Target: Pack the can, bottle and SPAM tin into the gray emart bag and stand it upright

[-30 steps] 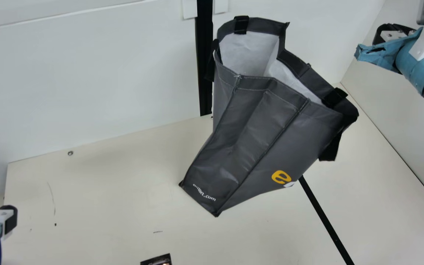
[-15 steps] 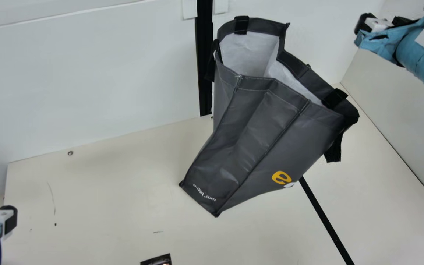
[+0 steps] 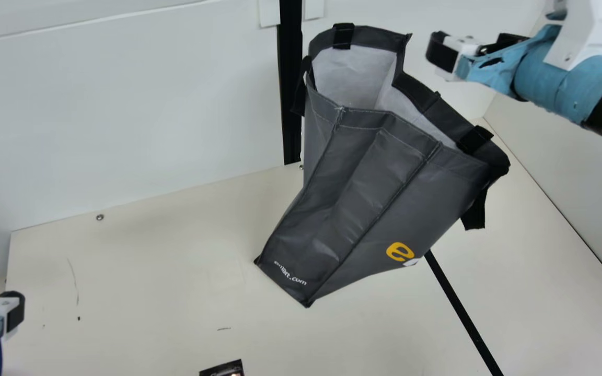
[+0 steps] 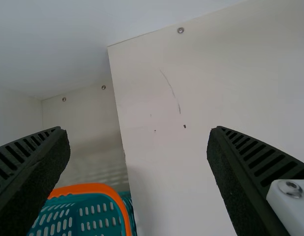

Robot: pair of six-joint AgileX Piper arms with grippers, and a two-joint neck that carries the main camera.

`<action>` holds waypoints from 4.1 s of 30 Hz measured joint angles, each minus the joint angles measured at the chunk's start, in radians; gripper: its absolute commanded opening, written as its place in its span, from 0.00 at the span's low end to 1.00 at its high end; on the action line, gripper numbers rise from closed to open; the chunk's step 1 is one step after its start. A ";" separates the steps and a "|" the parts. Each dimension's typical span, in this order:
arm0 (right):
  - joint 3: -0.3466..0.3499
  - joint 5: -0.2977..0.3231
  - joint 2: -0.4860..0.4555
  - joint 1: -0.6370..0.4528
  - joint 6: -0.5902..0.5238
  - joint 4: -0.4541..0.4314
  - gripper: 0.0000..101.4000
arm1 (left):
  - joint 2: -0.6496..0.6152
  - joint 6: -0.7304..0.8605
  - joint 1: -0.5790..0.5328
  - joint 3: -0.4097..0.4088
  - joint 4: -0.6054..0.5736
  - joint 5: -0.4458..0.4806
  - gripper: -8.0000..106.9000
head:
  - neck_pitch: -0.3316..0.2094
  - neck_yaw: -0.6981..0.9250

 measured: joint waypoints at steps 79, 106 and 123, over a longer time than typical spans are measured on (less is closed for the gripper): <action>-0.167 0.014 0.126 -0.239 0.053 -0.484 0.00 | 0.000 0.000 0.000 0.000 0.000 0.000 0.85 | 0.000 -0.002; -0.293 0.004 0.256 -0.471 -0.021 -0.479 0.40 | 0.000 0.000 0.000 0.000 0.000 0.000 0.85 | 0.000 0.000; -0.443 0.007 0.293 -0.461 -0.062 -0.364 0.94 | 0.000 0.000 0.000 0.000 0.000 0.000 0.85 | 0.000 -0.002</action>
